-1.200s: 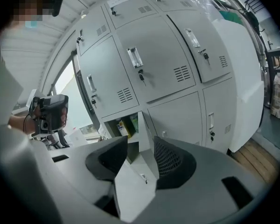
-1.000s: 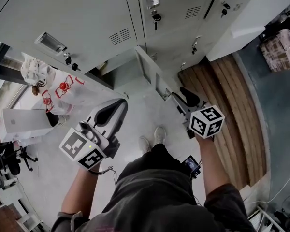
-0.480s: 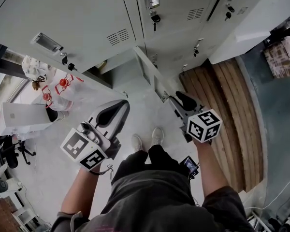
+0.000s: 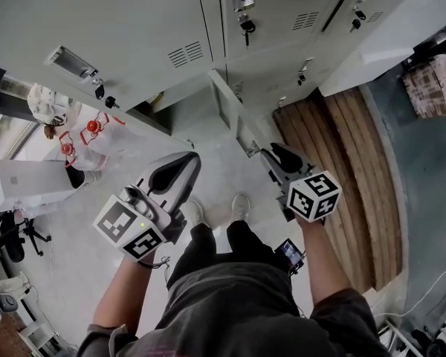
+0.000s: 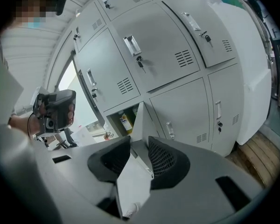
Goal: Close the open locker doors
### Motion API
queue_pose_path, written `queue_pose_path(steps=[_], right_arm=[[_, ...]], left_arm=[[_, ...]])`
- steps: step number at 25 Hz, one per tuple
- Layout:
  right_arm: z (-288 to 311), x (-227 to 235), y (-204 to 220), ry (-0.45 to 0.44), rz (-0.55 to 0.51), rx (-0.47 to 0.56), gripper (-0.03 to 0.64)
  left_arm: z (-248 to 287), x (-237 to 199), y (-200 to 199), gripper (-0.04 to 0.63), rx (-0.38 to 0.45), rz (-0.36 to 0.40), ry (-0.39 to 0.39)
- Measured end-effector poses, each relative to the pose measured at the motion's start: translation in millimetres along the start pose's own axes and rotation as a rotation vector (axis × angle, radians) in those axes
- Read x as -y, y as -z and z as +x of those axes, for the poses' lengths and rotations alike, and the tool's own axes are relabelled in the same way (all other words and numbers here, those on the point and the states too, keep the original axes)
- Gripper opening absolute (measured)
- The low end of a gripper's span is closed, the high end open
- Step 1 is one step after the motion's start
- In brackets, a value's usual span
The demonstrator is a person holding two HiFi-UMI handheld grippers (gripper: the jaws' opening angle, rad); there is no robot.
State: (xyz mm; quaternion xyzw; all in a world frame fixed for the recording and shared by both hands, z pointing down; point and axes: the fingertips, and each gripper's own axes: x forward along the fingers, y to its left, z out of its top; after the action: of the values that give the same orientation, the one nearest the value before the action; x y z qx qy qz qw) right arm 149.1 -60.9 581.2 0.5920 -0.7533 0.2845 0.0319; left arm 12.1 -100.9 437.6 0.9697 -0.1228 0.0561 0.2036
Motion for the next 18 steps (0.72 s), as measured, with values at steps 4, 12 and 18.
queue_pose_path(steps=[4, 12, 18], right_arm=[[3, -11, 4, 0.016, 0.008, -0.006, 0.12], [12, -35, 11, 0.065, 0.031, -0.009, 0.117], [19, -49, 15, 0.079, 0.047, -0.014, 0.117]], left_arm=[[-10, -12, -5, 0.008, 0.01, -0.007, 0.012], [-29, -32, -18, 0.008, 0.02, -0.01, 0.048], [-40, -43, -21, 0.008, 0.023, -0.014, 0.066]])
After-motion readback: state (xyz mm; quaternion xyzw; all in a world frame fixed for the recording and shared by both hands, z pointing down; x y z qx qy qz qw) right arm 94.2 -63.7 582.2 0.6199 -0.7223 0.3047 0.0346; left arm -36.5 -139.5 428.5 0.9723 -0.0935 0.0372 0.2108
